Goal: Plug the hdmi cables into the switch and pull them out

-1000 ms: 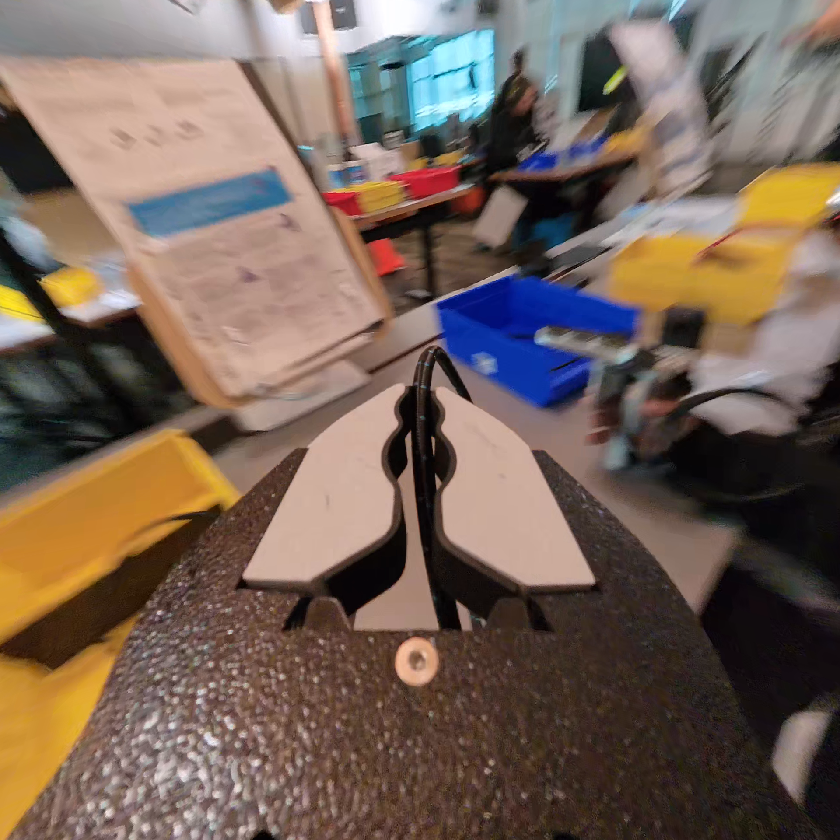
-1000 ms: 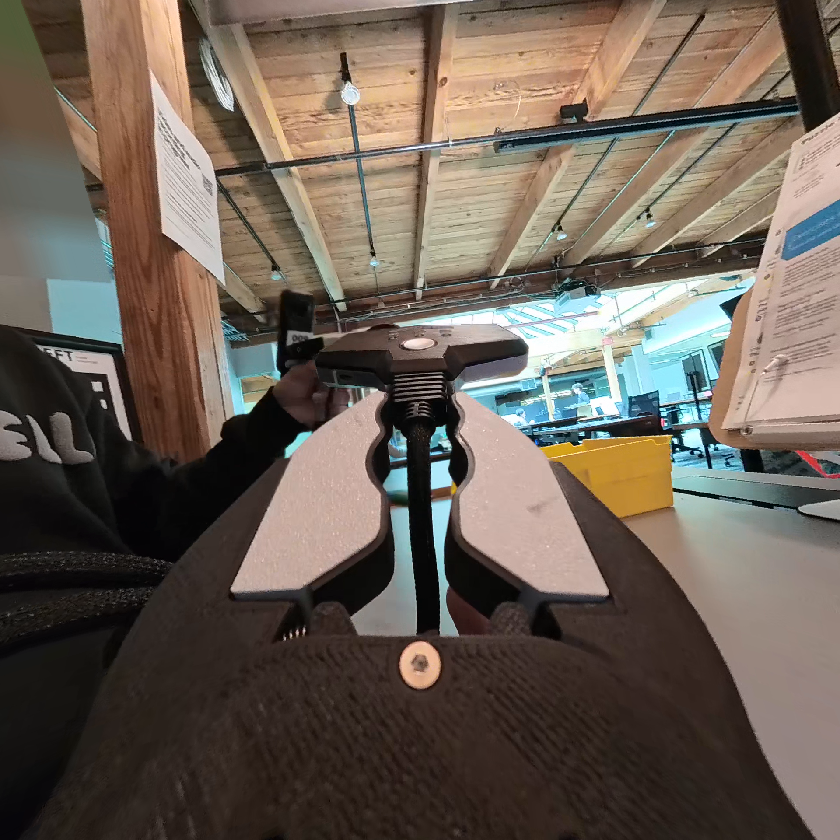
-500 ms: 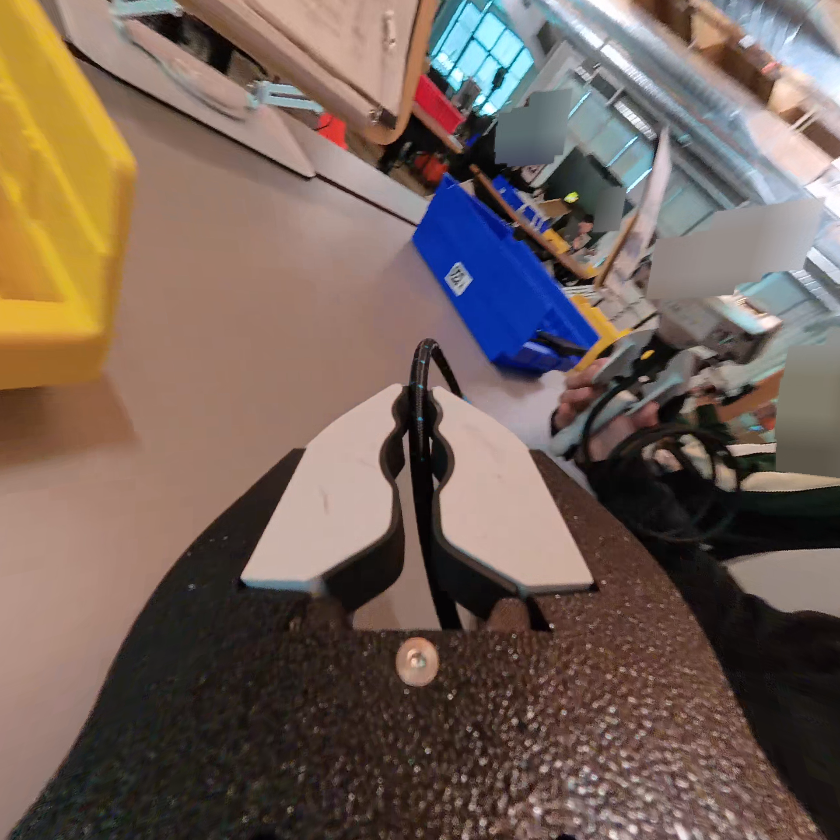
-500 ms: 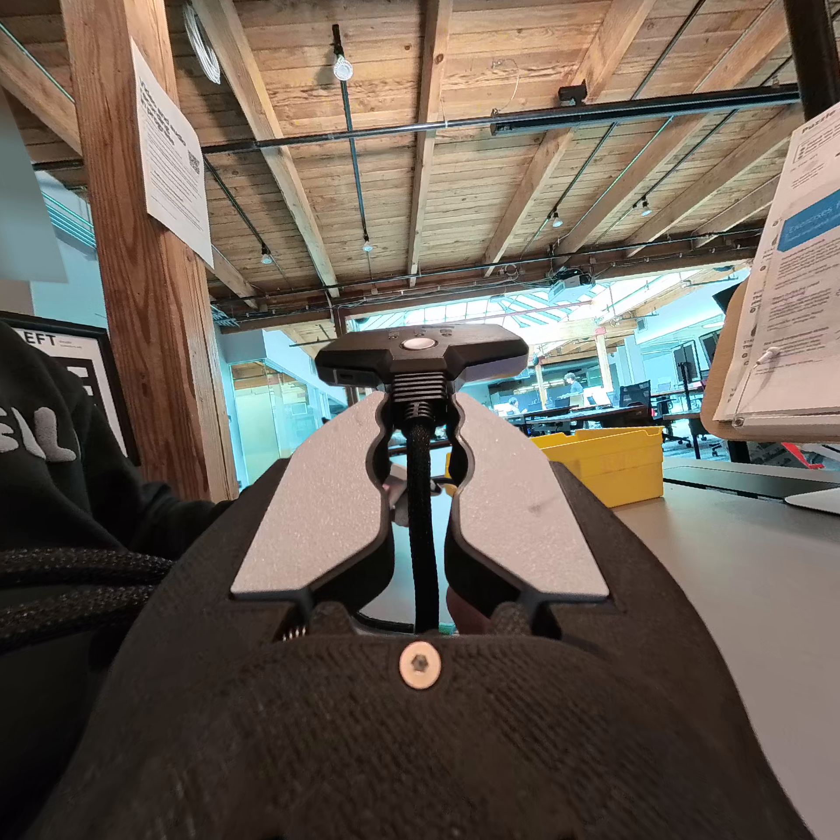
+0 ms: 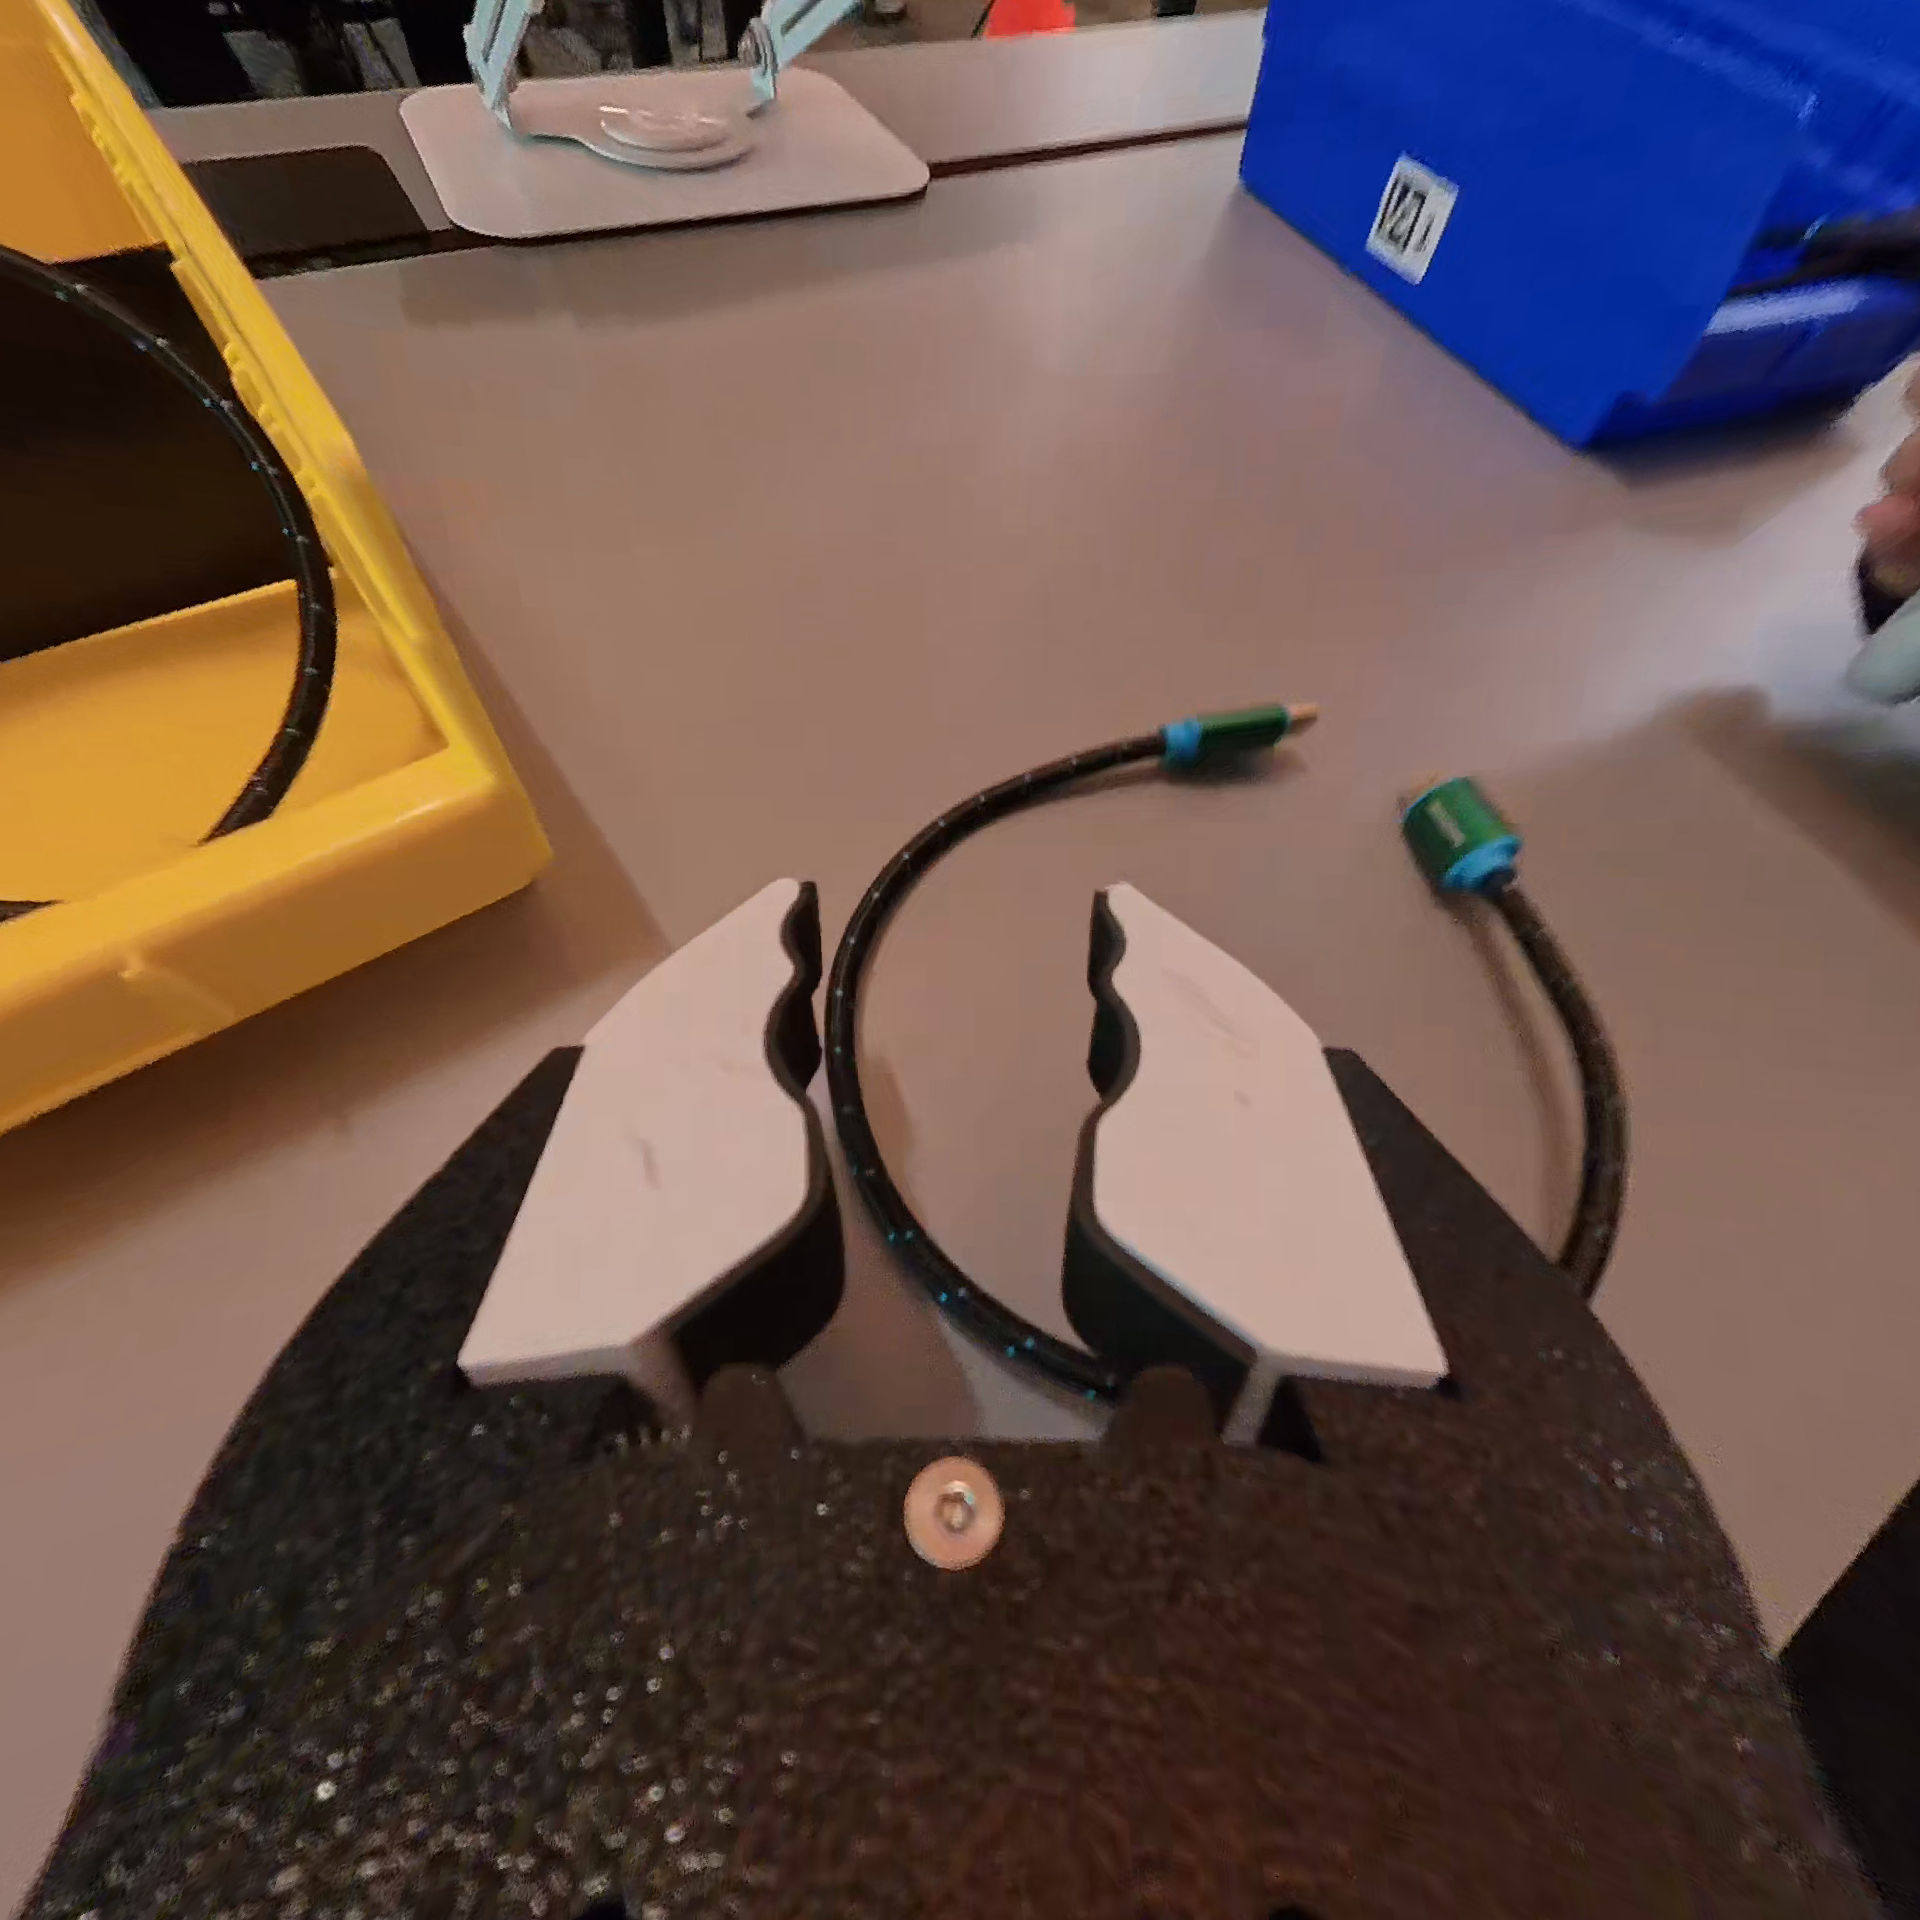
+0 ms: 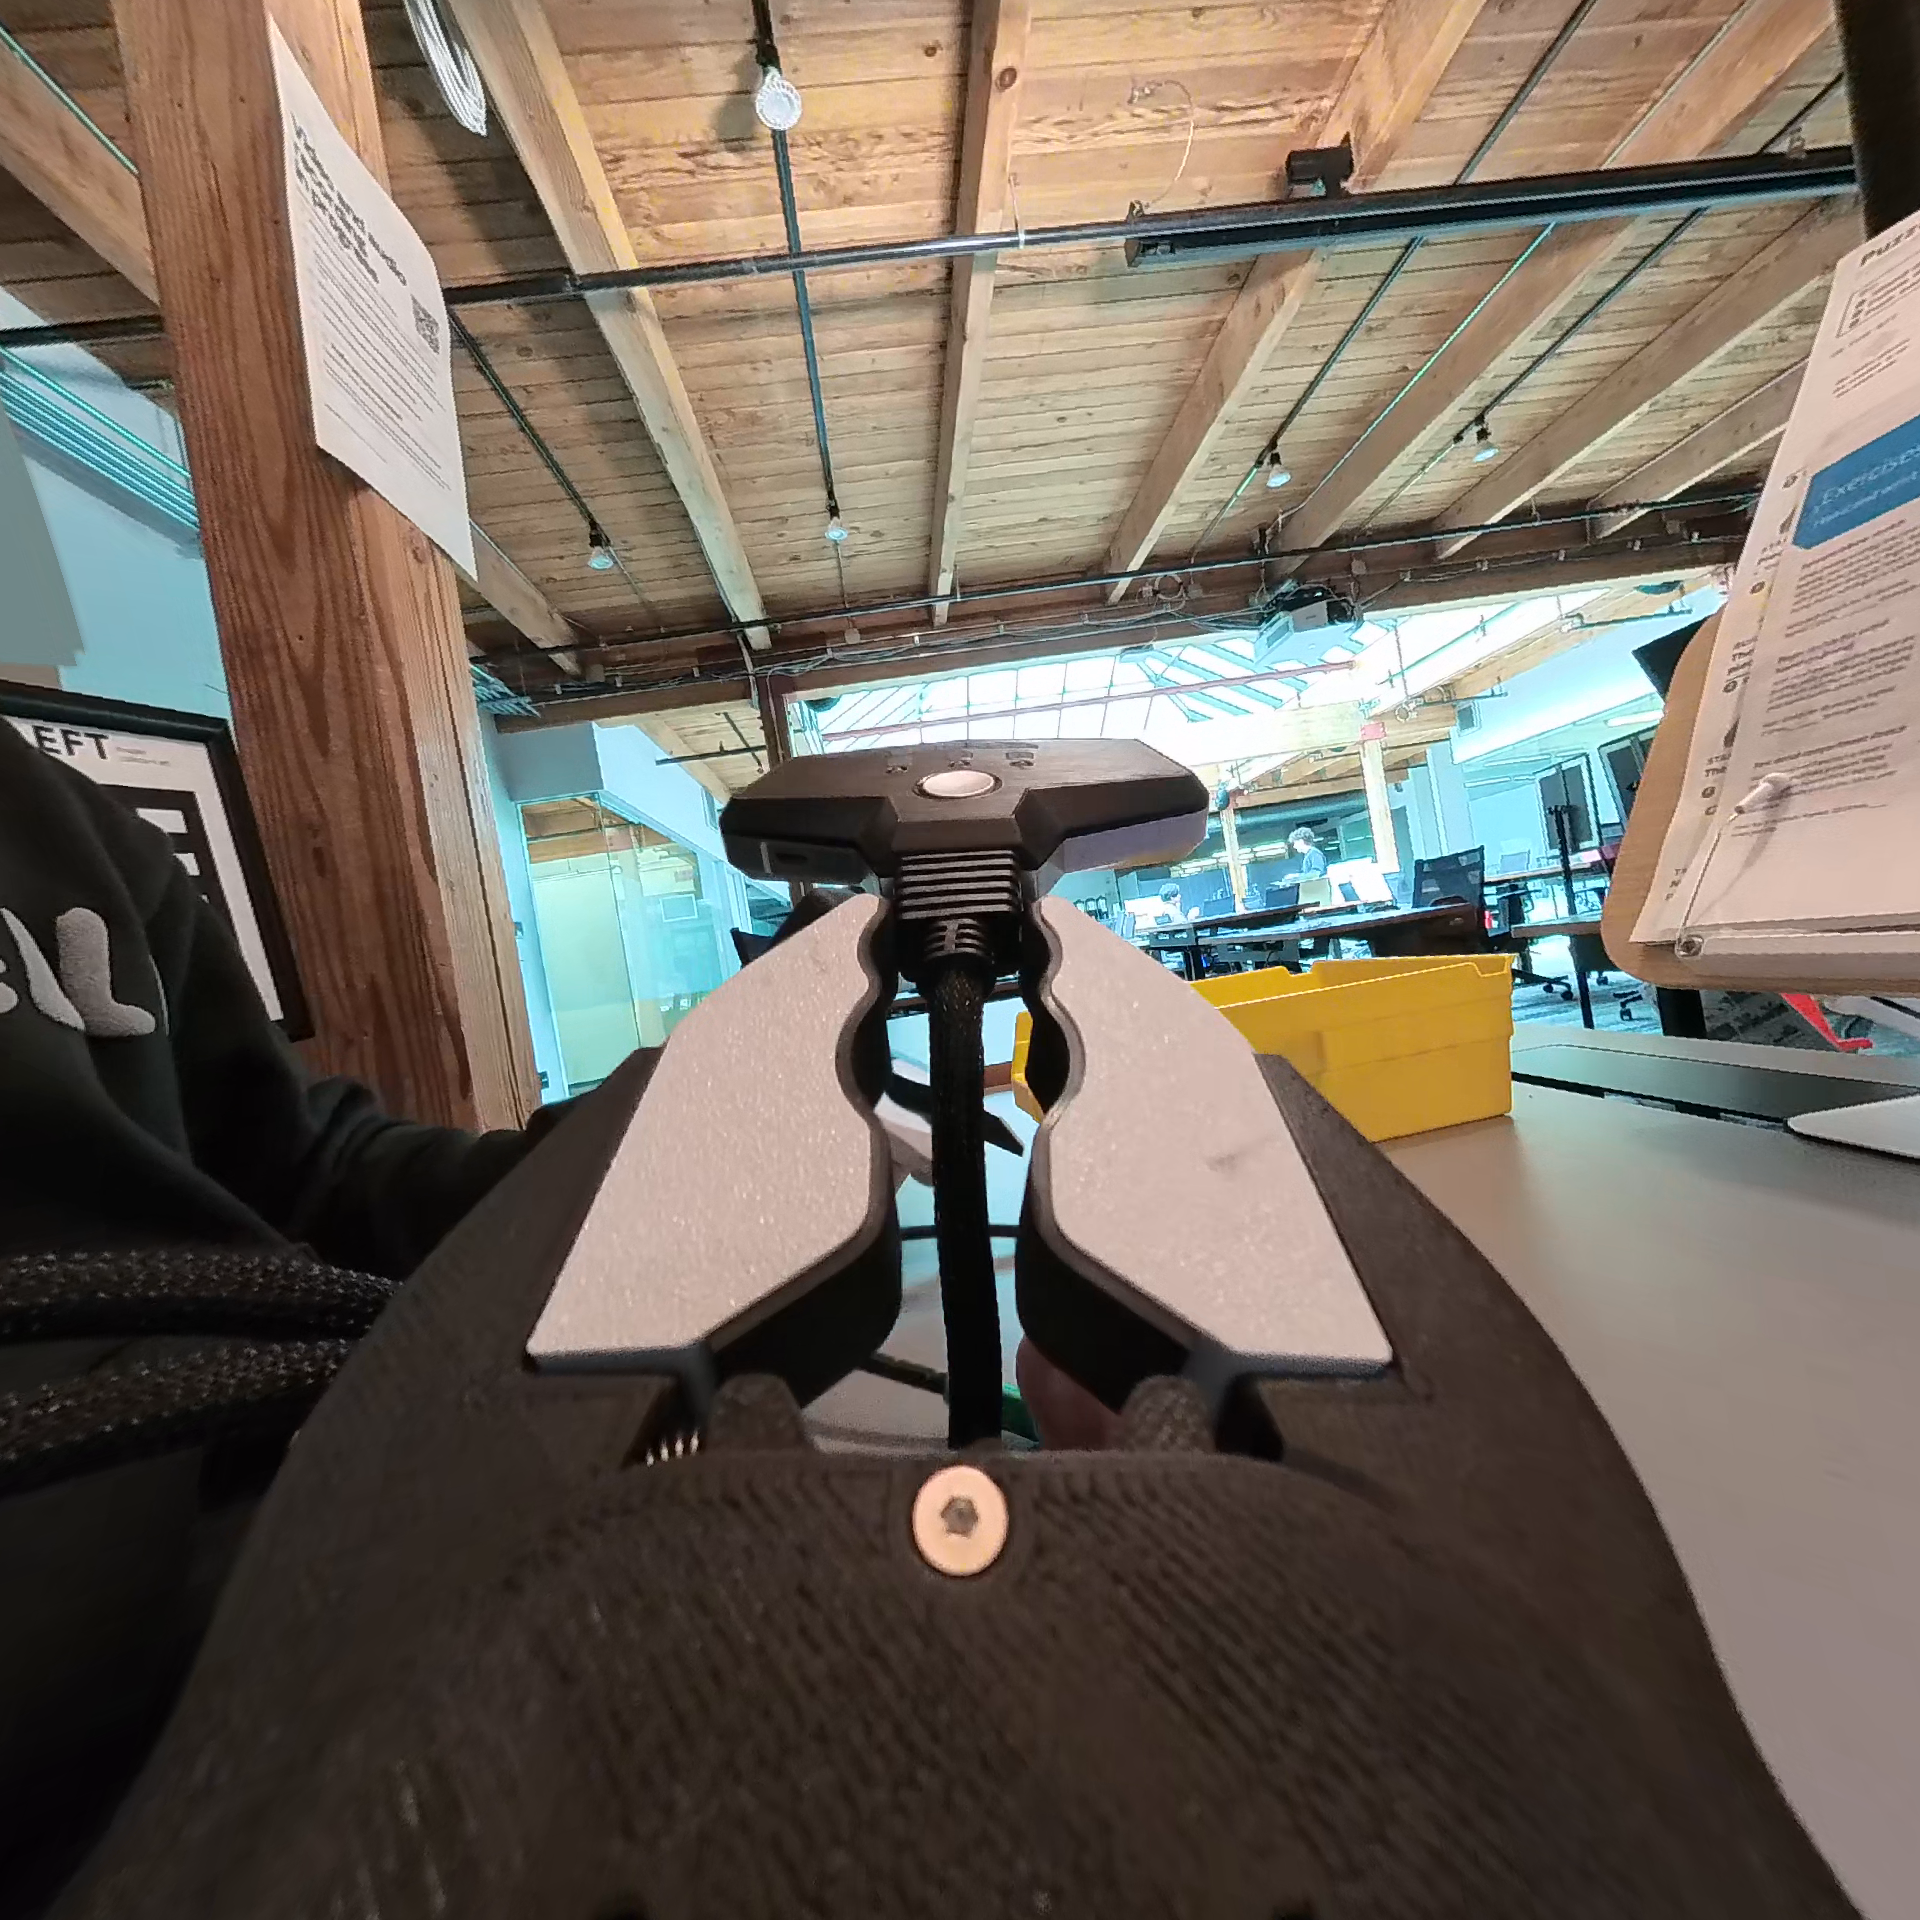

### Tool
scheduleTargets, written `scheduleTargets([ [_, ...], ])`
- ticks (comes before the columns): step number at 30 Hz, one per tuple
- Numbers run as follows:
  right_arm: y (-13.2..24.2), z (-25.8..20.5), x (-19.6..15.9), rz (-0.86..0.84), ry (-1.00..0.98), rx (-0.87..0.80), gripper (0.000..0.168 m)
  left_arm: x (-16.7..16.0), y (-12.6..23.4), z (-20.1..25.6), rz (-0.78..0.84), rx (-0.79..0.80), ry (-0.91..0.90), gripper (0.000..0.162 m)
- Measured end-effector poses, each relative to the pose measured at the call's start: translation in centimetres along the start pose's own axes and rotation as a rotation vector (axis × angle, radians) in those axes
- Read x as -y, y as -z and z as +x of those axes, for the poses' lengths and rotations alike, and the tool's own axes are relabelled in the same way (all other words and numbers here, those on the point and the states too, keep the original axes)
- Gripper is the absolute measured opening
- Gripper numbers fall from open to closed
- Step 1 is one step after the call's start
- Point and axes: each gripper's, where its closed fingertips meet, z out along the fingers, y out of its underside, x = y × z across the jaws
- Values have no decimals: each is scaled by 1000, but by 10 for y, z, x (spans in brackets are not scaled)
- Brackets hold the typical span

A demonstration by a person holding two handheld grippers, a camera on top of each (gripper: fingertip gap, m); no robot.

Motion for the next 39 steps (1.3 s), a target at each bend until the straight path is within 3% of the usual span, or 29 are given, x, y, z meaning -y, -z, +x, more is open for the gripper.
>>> scheduleTargets([
  [4,-1,0,-2,-12,5,0,22,5,-1,23,-45,-95,-172,58],
  [9,-3,-1,-4,-23,8,9,22,3,-18,52,-173,-233,-680,56],
  [11,-3,-1,-3,-20,8,10,22,0,-32,56,-238,-292,-791,56],
  [20,-3,-1,-4,-21,12,8,22,2,-94,47,-387,-404,-974,38],
  [26,-3,-1,-3,-19,12,12,22,-1,-99,56,-304,-394,-1041,14],
  [29,-4,-1,-4,-24,12,13,22,1,-100,53,-239,-304,-1065,11],
  [33,-4,3,-6,-41,36,-18,22,13,-95,42,-176,-10,-1229,11],
  [39,-4,8,-13,-89,75,-61,22,93,-45,62,-6,438,-1523,11],
])
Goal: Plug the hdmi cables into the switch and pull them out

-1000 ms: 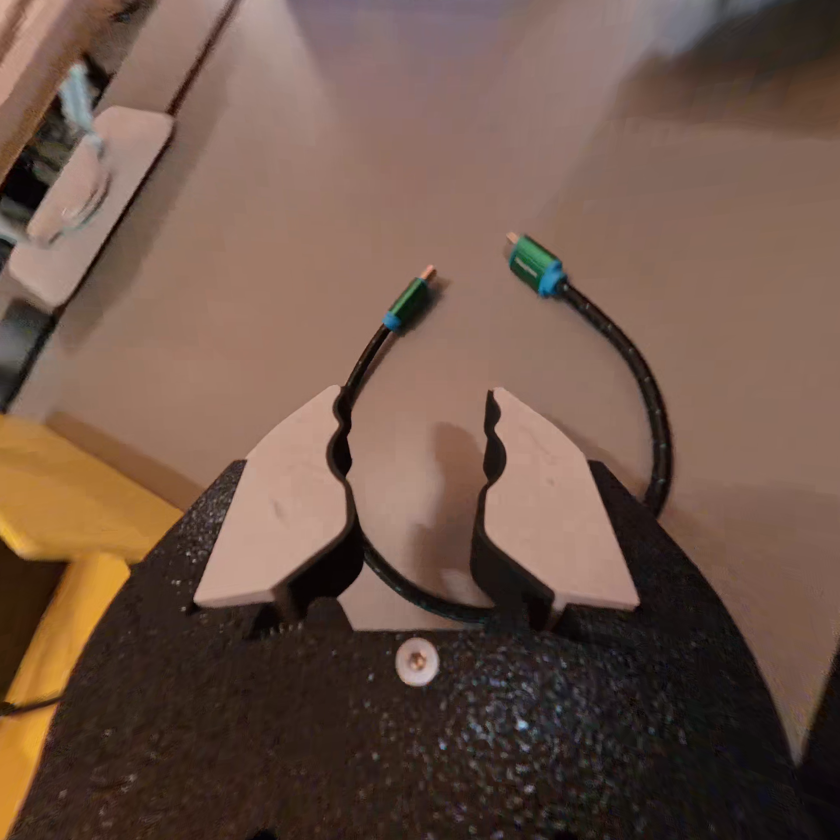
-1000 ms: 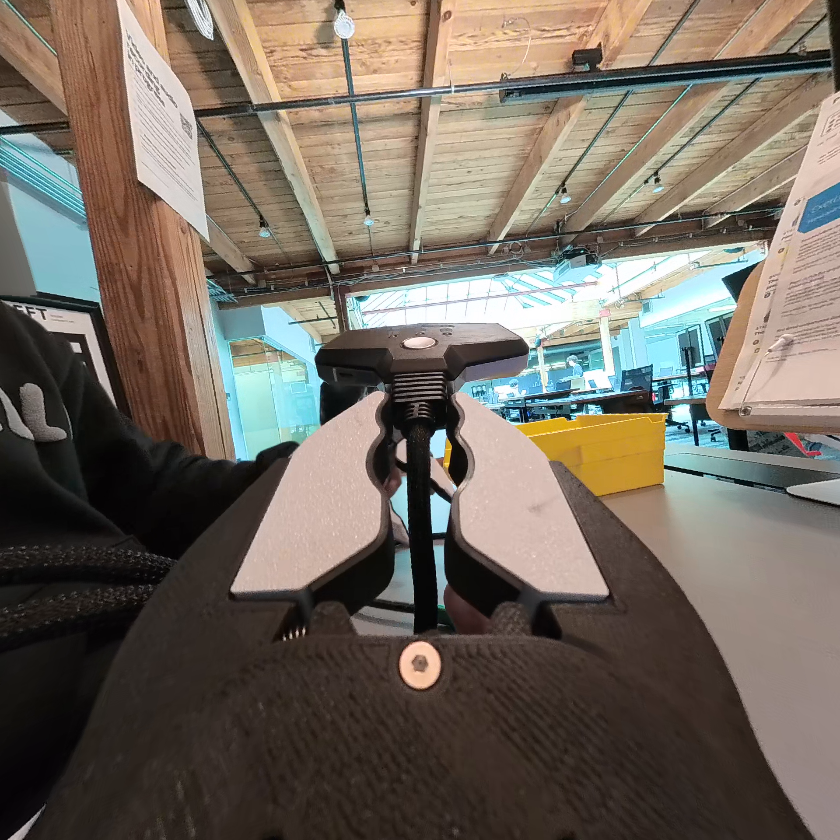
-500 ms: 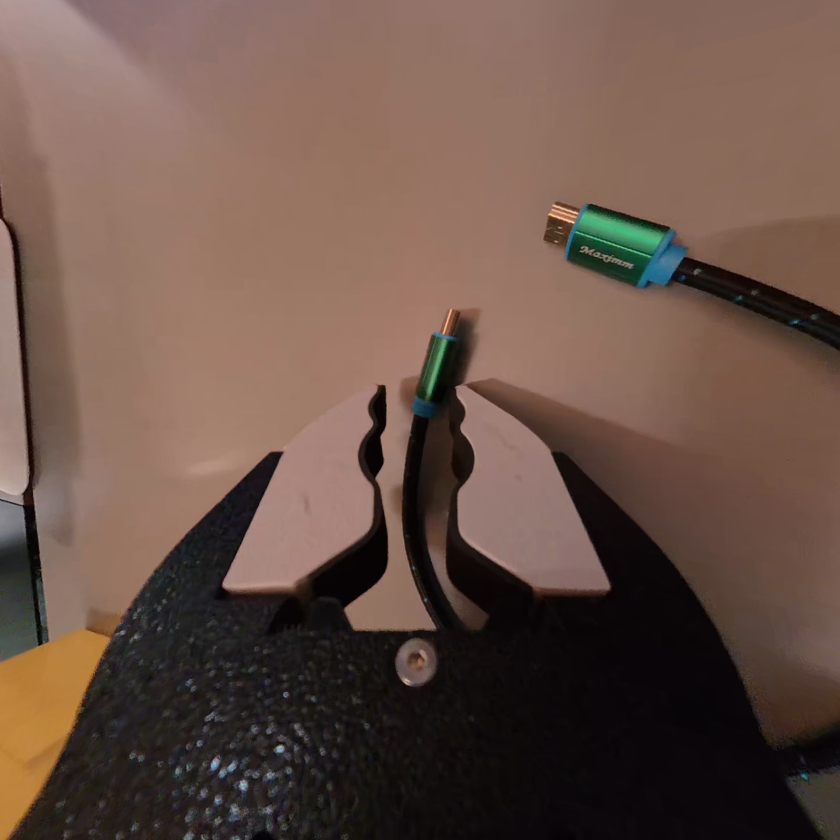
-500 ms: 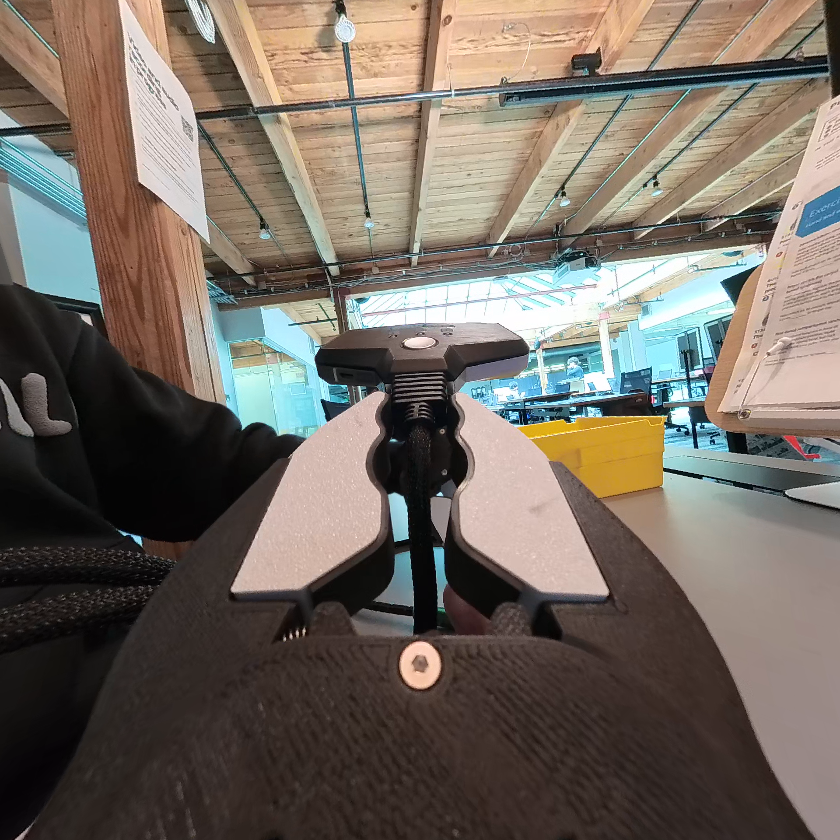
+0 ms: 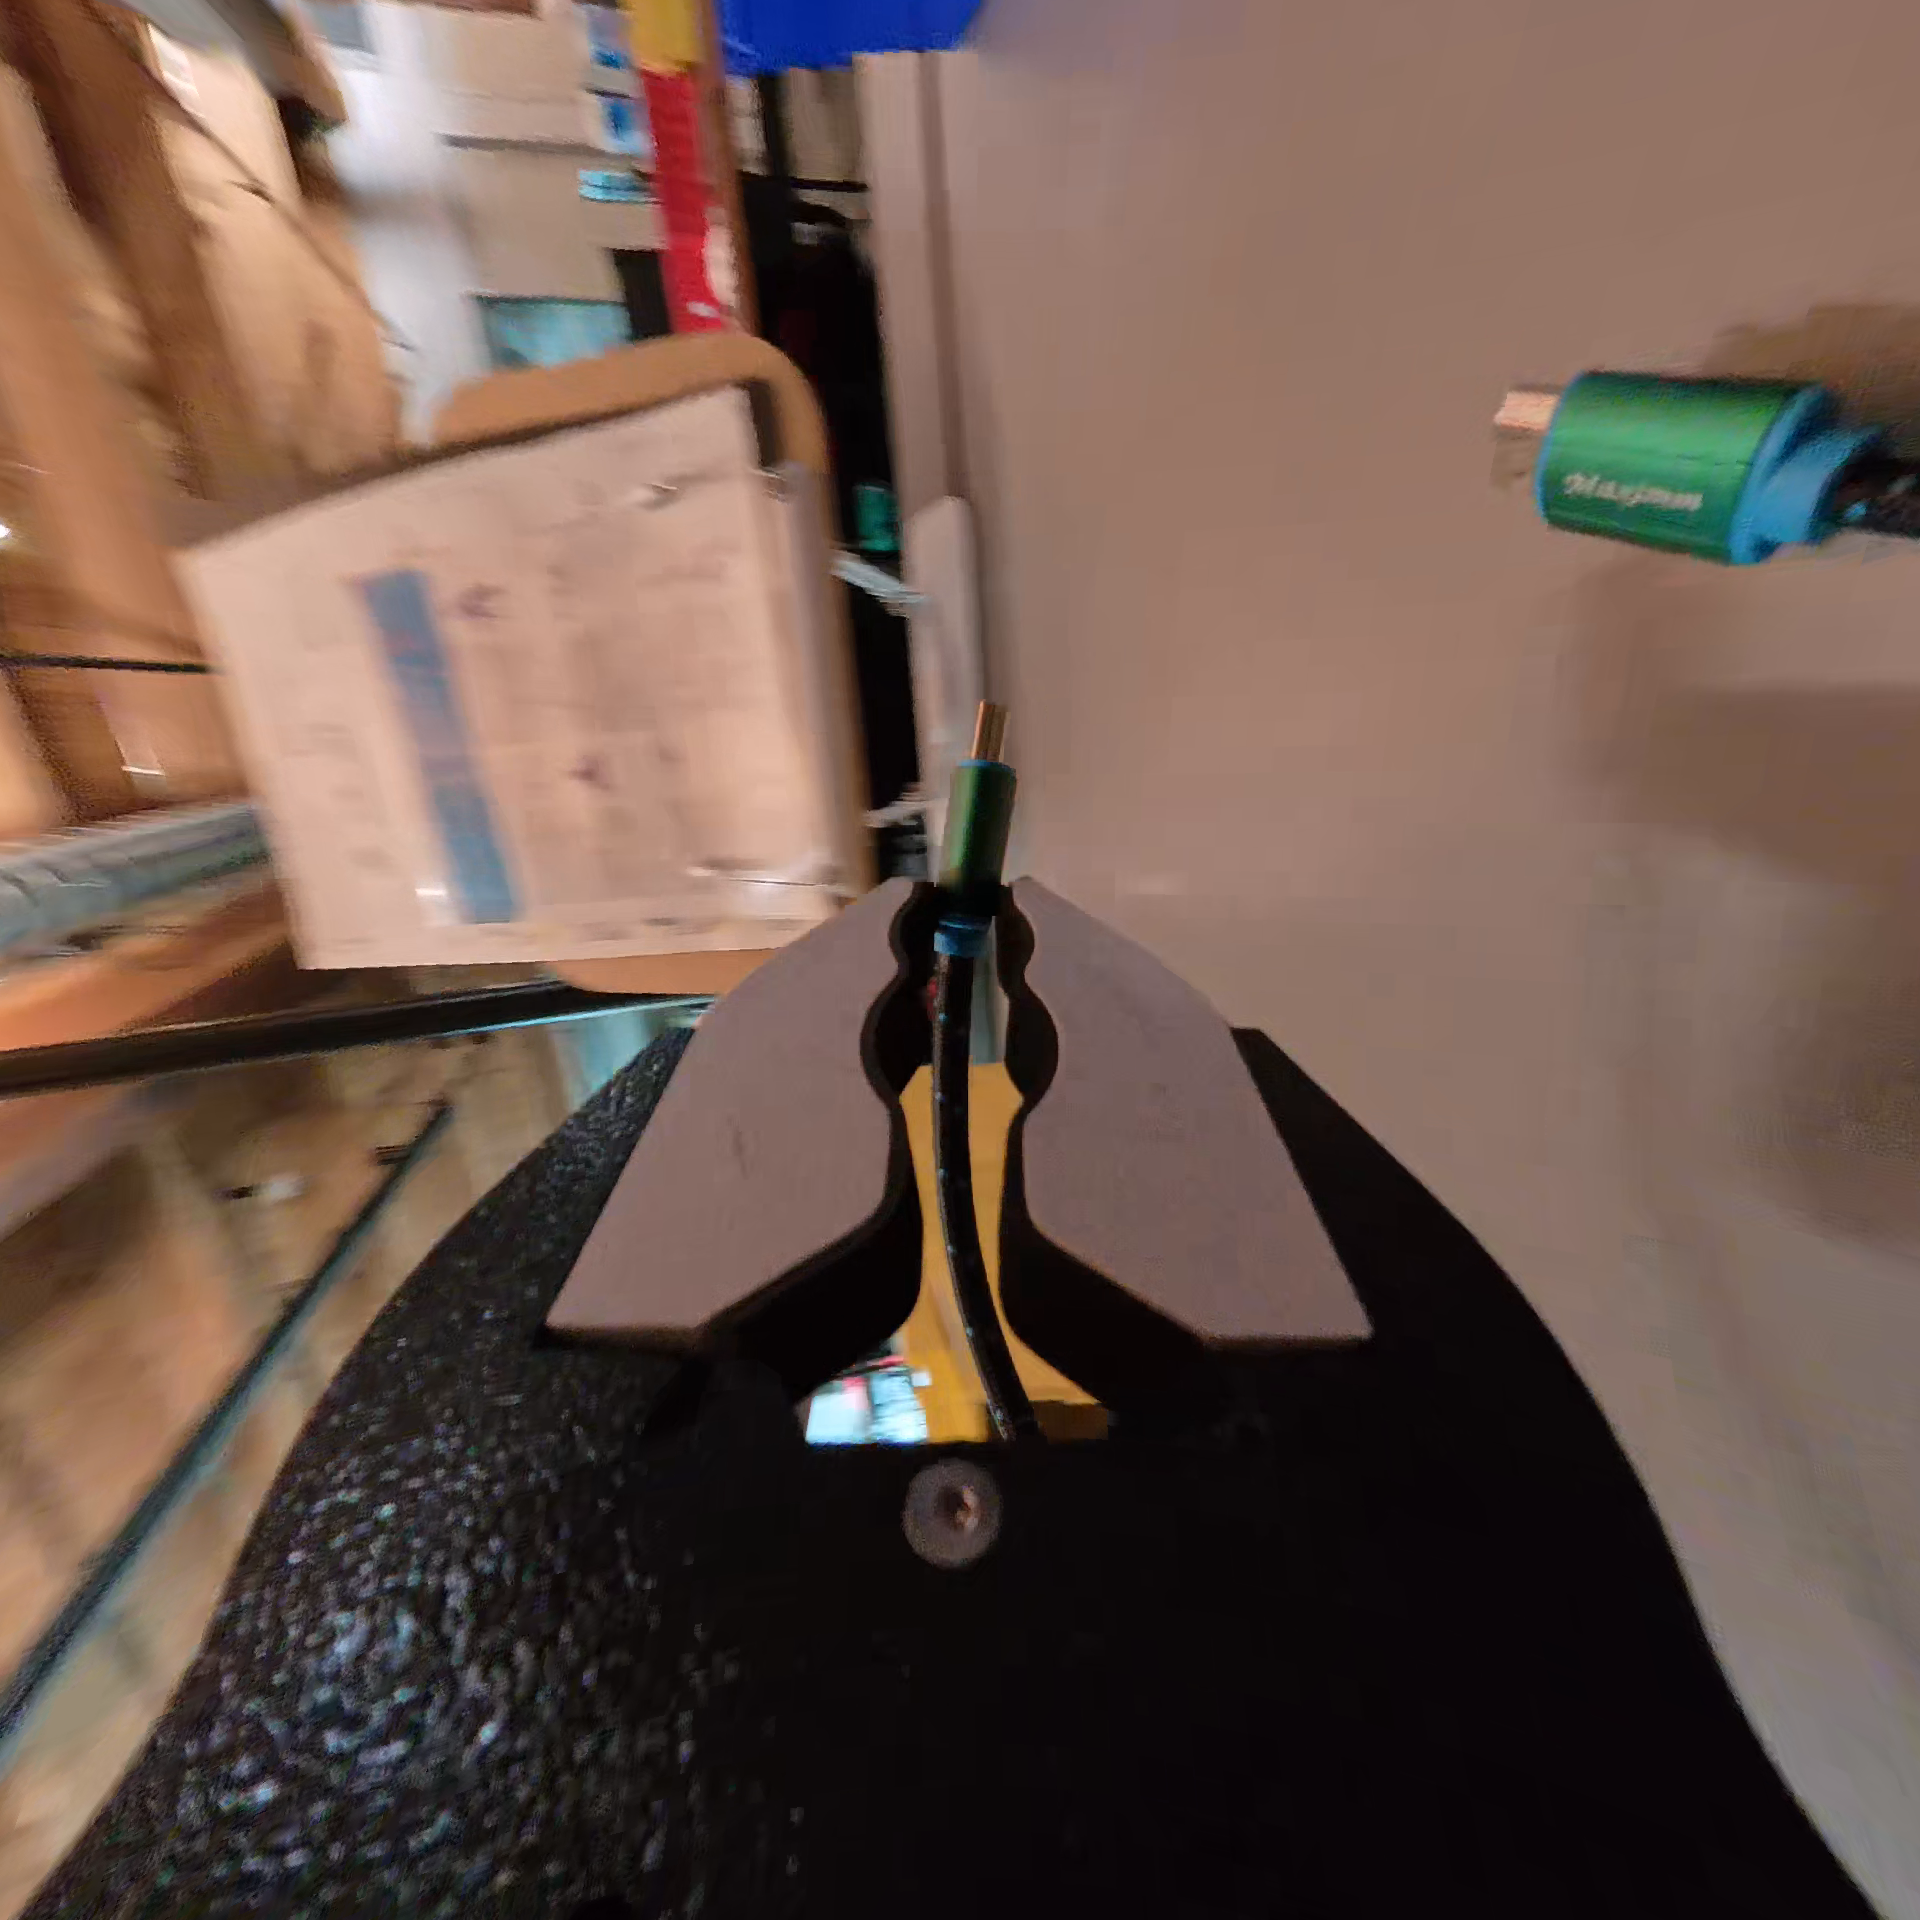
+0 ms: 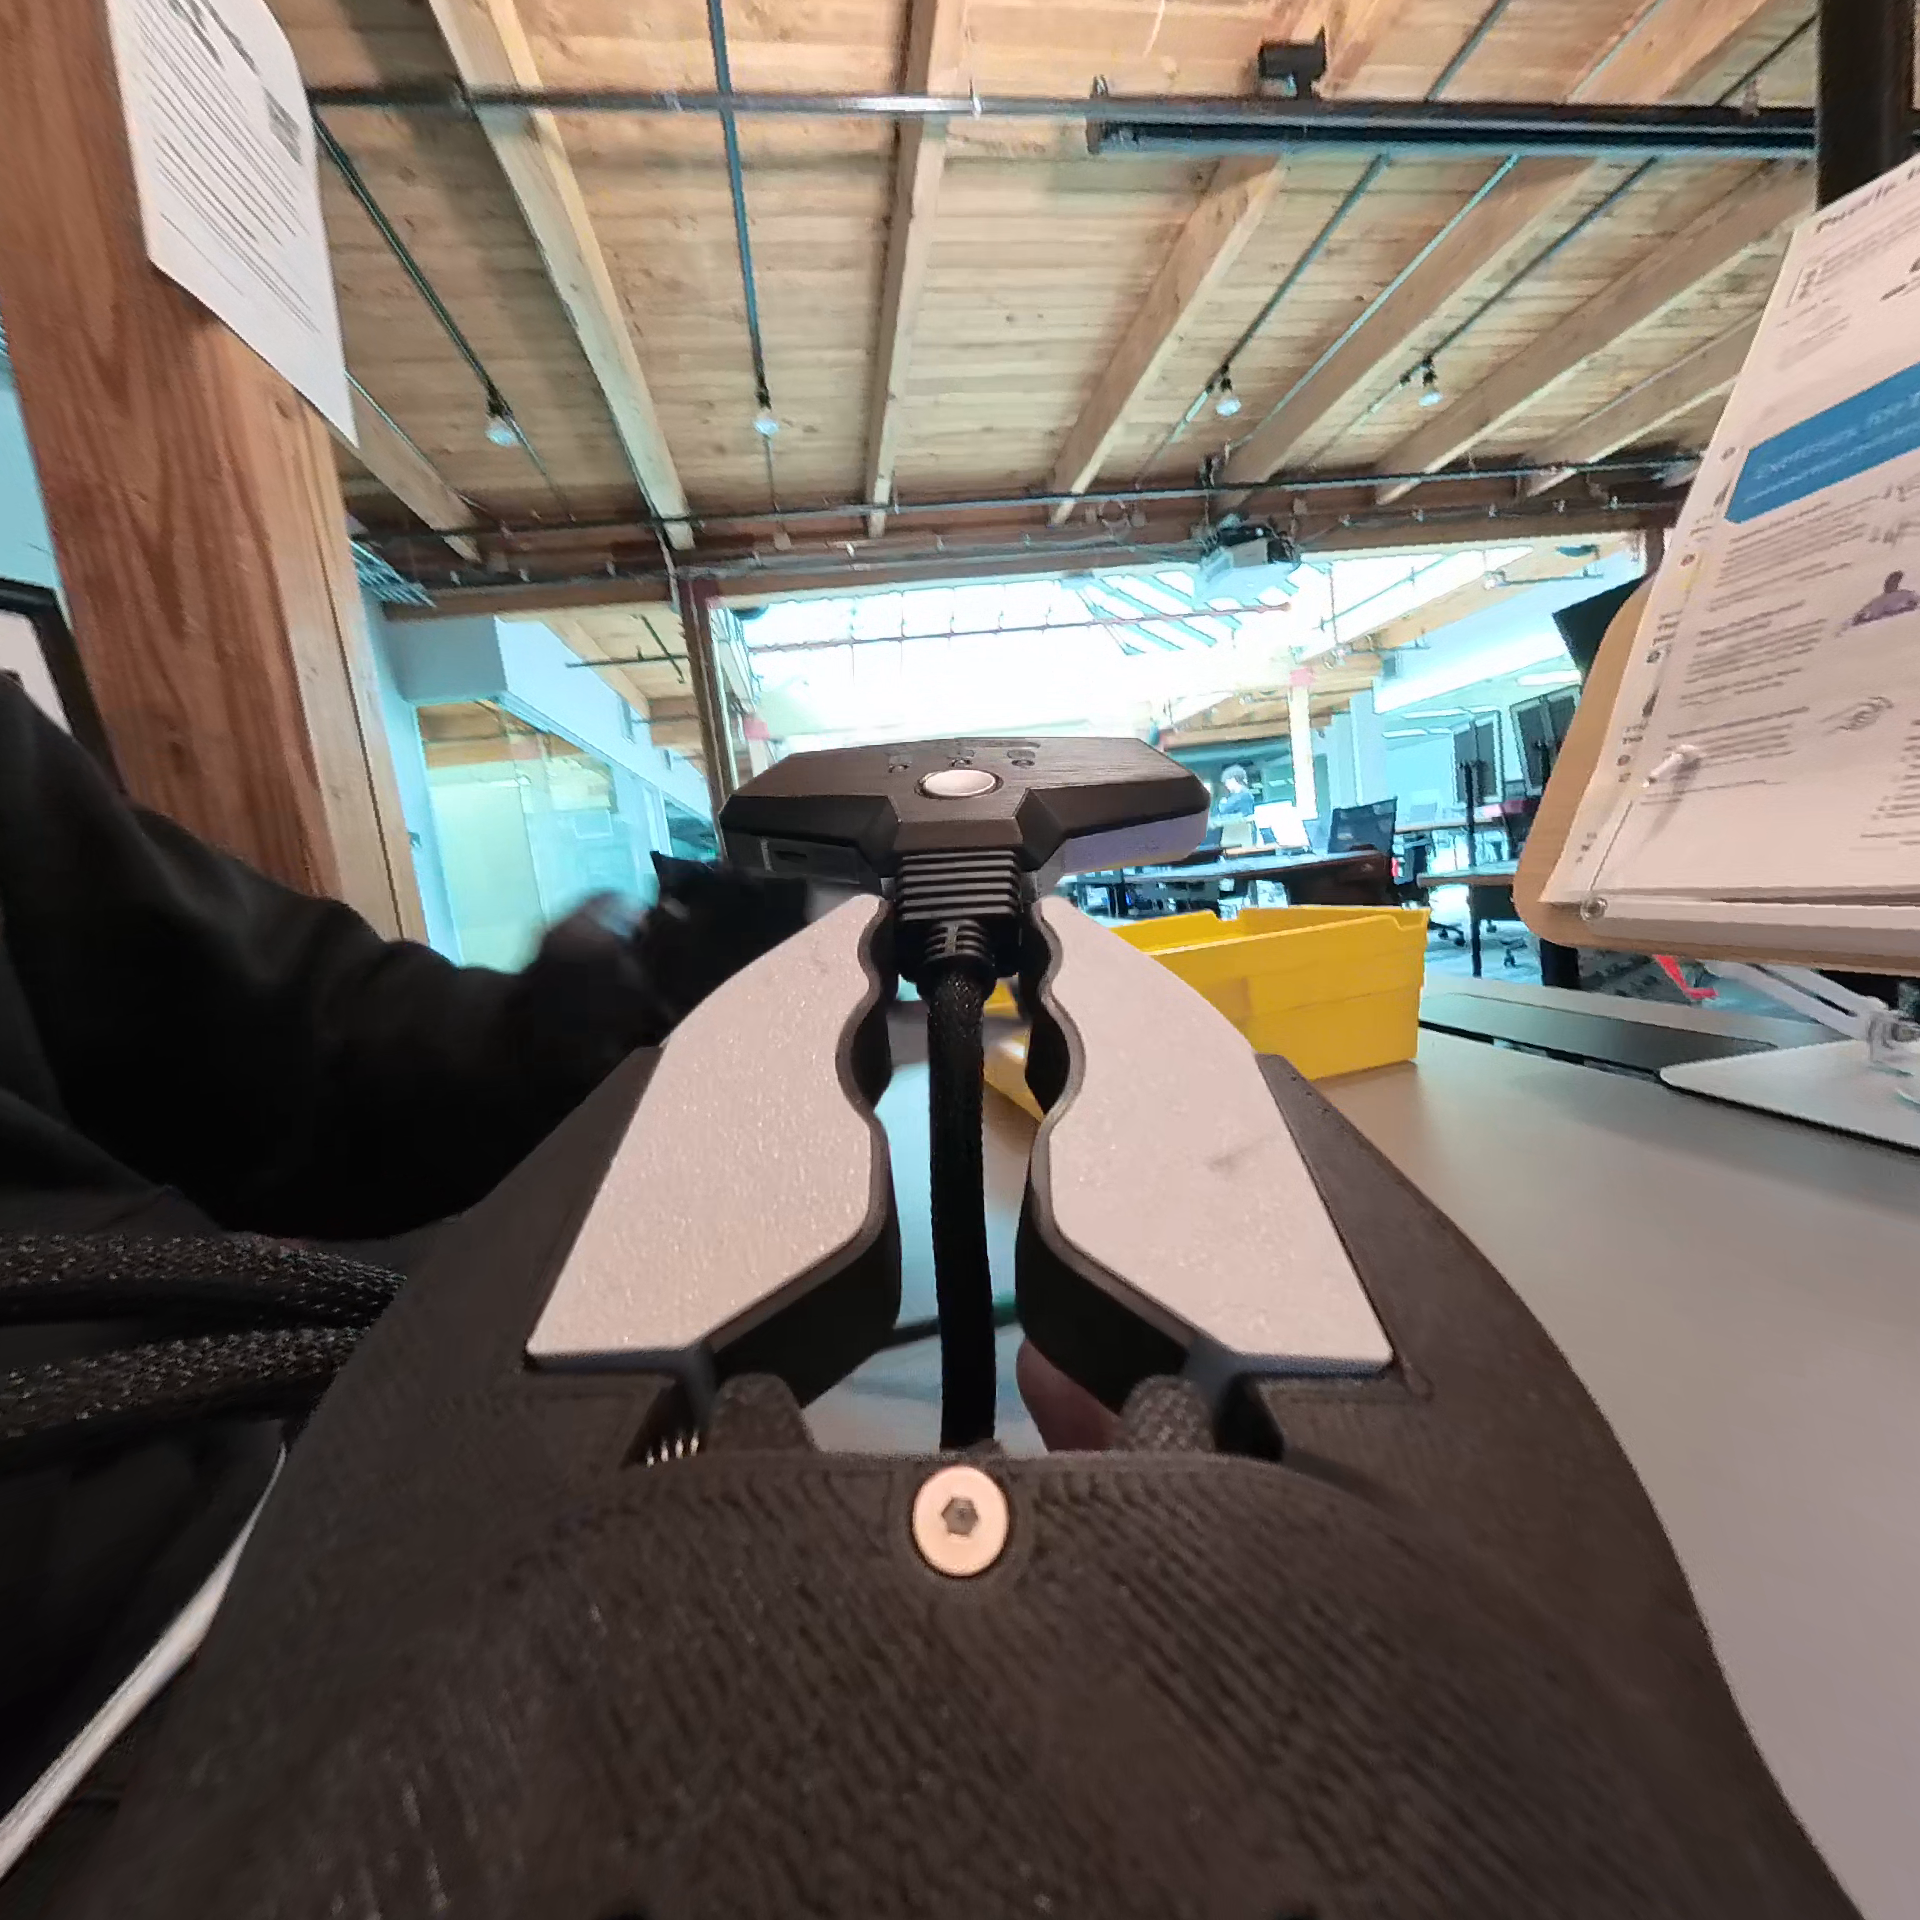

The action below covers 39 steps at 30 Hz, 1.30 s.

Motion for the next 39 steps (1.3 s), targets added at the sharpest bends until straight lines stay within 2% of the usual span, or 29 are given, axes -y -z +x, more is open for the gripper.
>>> scheduleTargets([
  [3,-1,-2,1,7,-15,19,22,21,24,-41,37,143,-99,11],
  [7,1,-5,6,39,-28,39,22,45,47,-66,89,224,-165,11],
  [14,0,-10,4,31,13,67,22,72,76,-79,242,151,-89,11],
  [19,-1,-13,3,21,24,84,22,74,82,-77,290,88,-69,11],
  [39,-4,-16,-8,-43,18,107,22,71,83,-69,234,124,-215,11],
])
